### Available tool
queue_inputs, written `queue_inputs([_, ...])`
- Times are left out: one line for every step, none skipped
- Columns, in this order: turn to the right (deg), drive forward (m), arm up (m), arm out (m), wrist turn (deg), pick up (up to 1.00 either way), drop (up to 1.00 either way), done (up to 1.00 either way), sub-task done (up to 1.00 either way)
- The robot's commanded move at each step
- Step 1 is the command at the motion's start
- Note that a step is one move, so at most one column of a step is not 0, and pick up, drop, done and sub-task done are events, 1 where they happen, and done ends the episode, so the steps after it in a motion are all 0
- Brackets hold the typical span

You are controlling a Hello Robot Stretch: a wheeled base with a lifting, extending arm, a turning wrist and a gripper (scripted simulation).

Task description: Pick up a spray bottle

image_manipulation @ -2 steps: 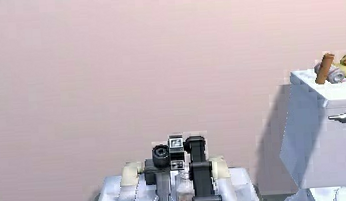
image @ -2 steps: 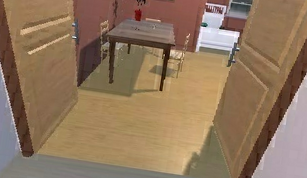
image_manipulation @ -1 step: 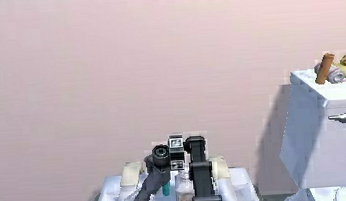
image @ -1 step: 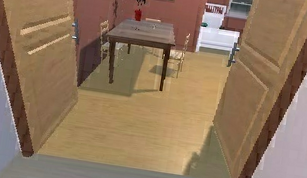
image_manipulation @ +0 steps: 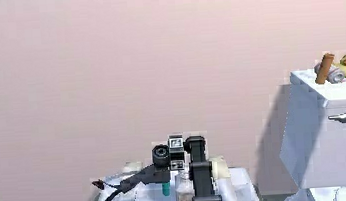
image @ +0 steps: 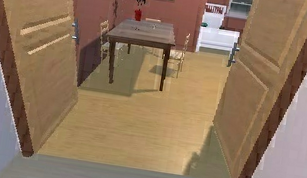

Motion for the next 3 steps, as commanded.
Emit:
queue_inputs([0.0, 0.0, 0.0, 0.0, 45.0, 0.0, 0.0, 0.0, 0.0])
queue_inputs([0.0, 0.0, 0.0, 0.0, 36.0, 0.0, 0.0, 0.0, 0.0])
queue_inputs([0.0, 0.0, -0.3, 0.0, 0.0, 0.0, 0.0, 0.0, 0.0])
